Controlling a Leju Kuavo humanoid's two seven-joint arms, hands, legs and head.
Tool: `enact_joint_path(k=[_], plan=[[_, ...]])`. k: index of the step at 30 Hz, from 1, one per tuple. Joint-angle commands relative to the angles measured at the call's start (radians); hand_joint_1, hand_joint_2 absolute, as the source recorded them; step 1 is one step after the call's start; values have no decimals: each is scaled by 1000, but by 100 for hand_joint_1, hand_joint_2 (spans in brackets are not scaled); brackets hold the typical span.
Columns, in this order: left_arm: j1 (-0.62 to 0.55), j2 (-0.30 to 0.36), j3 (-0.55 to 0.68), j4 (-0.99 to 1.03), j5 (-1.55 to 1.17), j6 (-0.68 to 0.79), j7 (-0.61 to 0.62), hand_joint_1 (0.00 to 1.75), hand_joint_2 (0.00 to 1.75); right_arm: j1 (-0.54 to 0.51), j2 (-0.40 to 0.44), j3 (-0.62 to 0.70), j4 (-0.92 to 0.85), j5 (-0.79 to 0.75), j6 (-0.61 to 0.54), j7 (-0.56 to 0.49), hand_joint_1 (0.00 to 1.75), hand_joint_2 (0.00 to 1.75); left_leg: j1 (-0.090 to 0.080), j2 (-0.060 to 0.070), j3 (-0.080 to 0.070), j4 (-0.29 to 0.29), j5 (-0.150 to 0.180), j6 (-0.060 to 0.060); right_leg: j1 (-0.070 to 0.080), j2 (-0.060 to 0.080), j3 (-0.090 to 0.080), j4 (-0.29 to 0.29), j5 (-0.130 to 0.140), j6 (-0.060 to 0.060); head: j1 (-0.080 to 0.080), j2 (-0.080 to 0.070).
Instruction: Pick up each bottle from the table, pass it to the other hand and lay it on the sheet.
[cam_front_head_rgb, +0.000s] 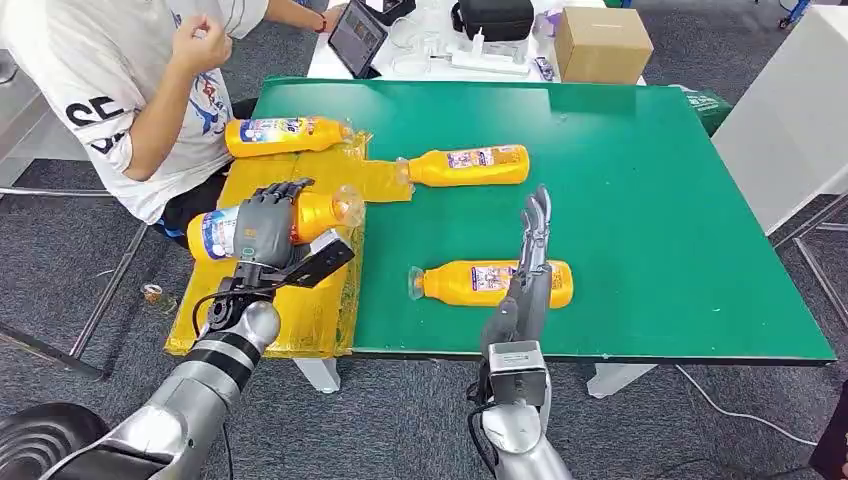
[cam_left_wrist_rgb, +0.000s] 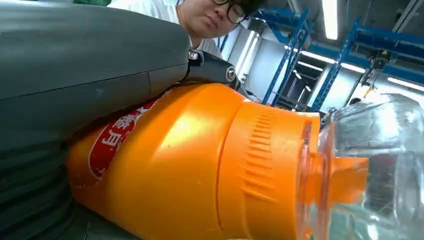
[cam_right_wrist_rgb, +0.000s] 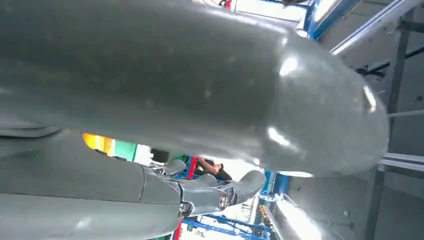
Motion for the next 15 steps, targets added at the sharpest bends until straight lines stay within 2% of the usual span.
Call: enact_joint_path(k=[1,4,7,8,10,11,14,15], plan=[[-130,66,-146,290,-256,-127,120,175,175,-34,-51,21,9,-33,18,2,0,0,1,1,4,0,-1,1,1,-1,4,-1,-1,-3,0,0],[-147,95,-164,348,-300,-156,113,175,175,-35,-55,23,1,-55,42,2,0,0,0,1,5,-1,-1,1,1,0,5,-1,-1,-2,0,0],[-143,96,-104,354,-238,-188,77,175,175,-24,-49,15,15,-50,52,2,0,0,1,6,8,0,-4,2,2,4,7,-1,-1,-4,0,0],[-137,93,-67,352,-195,-209,53,175,175,-17,-49,14,19,-50,60,2,0,0,0,4,3,0,-1,1,1,3,2,0,0,-2,0,0],[-121,77,9,343,-102,-262,-3,175,175,-14,-44,12,39,-53,74,2,0,0,1,5,4,-1,-1,1,1,2,3,-1,-1,-2,0,0],[-116,78,10,341,-101,-261,-7,175,175,-14,-43,12,43,-53,77,2,0,0,1,5,8,-1,-3,2,2,2,7,-2,-2,-4,0,0],[-106,79,13,343,-99,-276,-2,175,175,-15,-38,10,58,-56,87,2,0,0,0,4,3,-1,-1,1,1,2,3,-1,0,-2,0,0],[-96,80,18,345,-94,-280,0,175,175,-15,-38,9,64,-57,92,2,0,0,1,5,9,-1,-4,2,3,3,9,-2,-2,-4,0,0]])
